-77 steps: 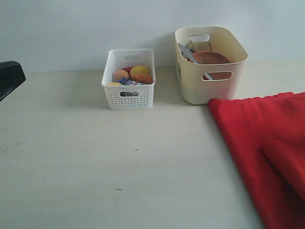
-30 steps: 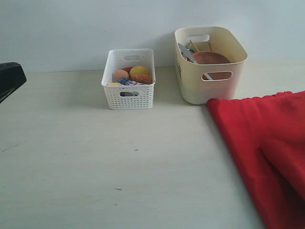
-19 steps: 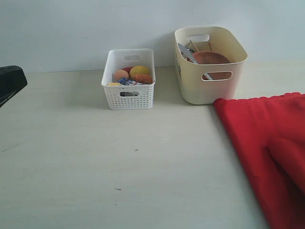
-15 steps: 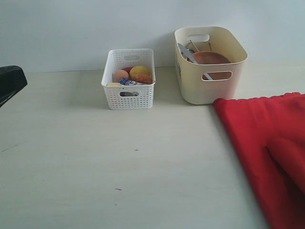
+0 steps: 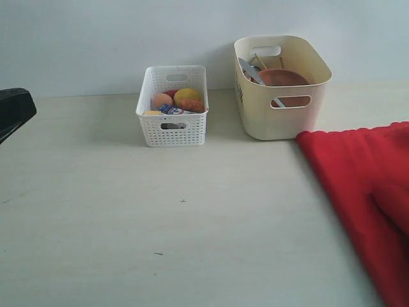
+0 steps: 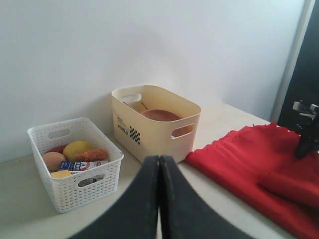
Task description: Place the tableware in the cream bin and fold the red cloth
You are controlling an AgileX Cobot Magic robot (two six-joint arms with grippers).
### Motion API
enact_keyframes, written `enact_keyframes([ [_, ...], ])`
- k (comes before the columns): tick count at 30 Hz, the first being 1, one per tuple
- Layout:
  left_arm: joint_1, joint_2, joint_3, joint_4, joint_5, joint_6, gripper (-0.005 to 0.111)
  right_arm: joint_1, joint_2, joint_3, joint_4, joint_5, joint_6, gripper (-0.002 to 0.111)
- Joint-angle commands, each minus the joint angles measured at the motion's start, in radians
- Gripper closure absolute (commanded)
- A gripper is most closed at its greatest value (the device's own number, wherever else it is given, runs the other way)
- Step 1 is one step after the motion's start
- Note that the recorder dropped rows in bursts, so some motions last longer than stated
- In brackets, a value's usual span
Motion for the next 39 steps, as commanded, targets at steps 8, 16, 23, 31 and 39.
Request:
enact_keyframes([
  [8,0.003,-0.007,0.003,-0.006,-0.003,-0.007,0.106,-0.109,-0.022,-0.001,0.067,-0.145,0.006,0.108],
  [16,0.003,-0.007,0.003,-0.006,-0.001,-0.007,0.106,-0.106,0.042,-0.074,0.250,-0.054,-0.105,0.108],
  [23,0.003,-0.007,0.003,-0.006,-0.001,-0.009,0.106,-0.106,0.056,-0.082,0.246,-0.044,-0.109,0.108],
  [31,0.003,-0.007,0.003,-0.006,0.001,-0.012,0.106,-0.106,0.056,-0.082,0.250,-0.016,-0.128,0.108],
  [39,0.003,-0.007,0.003,-0.006,0.003,-0.015,0.106,-0.106,0.056,-0.082,0.254,0.002,-0.136,0.108],
])
